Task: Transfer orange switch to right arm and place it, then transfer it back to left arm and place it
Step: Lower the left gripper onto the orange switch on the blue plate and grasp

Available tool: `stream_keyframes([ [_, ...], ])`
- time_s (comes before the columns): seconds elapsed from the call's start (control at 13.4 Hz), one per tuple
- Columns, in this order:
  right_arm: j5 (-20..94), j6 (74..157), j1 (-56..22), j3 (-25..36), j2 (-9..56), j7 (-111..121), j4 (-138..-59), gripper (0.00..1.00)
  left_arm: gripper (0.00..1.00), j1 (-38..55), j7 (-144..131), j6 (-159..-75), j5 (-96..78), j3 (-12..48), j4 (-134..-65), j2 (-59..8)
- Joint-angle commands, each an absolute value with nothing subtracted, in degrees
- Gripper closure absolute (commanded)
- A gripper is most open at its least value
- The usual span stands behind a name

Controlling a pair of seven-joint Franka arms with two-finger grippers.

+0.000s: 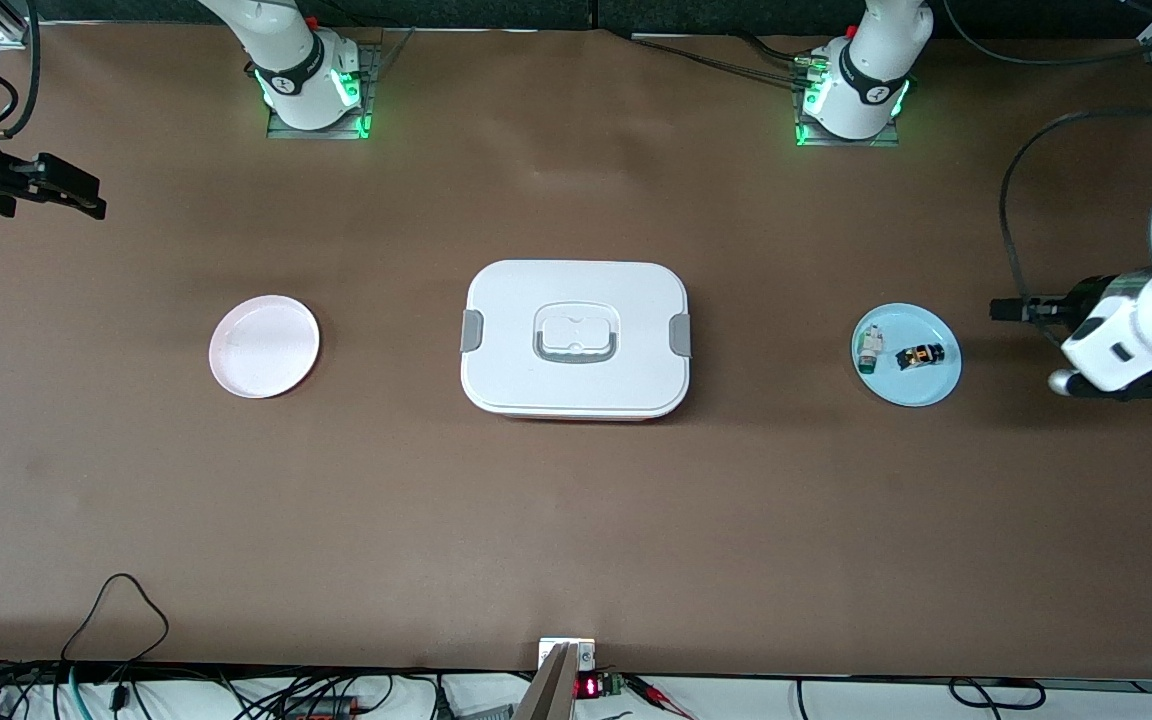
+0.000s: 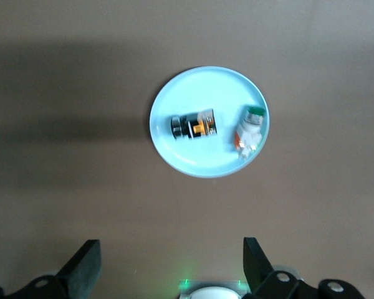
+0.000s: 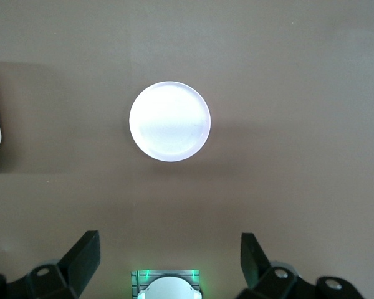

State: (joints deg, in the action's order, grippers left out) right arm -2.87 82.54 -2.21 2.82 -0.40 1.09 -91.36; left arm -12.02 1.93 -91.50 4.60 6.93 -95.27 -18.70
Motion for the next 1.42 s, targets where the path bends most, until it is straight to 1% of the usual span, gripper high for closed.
stream_keyframes([
  [0.0,-1.93,81.03,-2.37,3.16,-0.44,0.79,-90.62,0.0,0.0,-13.62,0.18,-103.04,4.13,7.38,-107.54,-14.6],
  [0.22,-2.02,81.21,-2.55,3.08,-0.44,0.79,-90.44,0.0,0.0,-13.89,-2.53,-115.54,3.78,7.47,-116.51,-14.5],
  [0.45,-1.93,81.39,-2.37,3.16,-0.35,0.79,-90.44,0.0,0.0,-13.89,-3.95,-123.28,3.34,7.73,-120.84,-15.73],
  [0.67,-2.02,81.74,-2.37,3.16,-0.18,0.79,-90.44,0.0,0.0,-14.59,-3.87,-128.75,2.47,7.82,-122.6,-18.19],
  [0.97,-2.02,81.91,-2.11,3.25,0.09,0.88,-90.44,0.0,0.0,-14.59,-3.87,-133.06,1.93,7.82,-122.78,-21.53],
  [1.34,-2.28,83.22,-2.46,3.25,0.18,1.14,-90.44,0.0,0.0,-14.59,-3.87,-137.89,1.93,7.82,-124.45,-23.81],
])
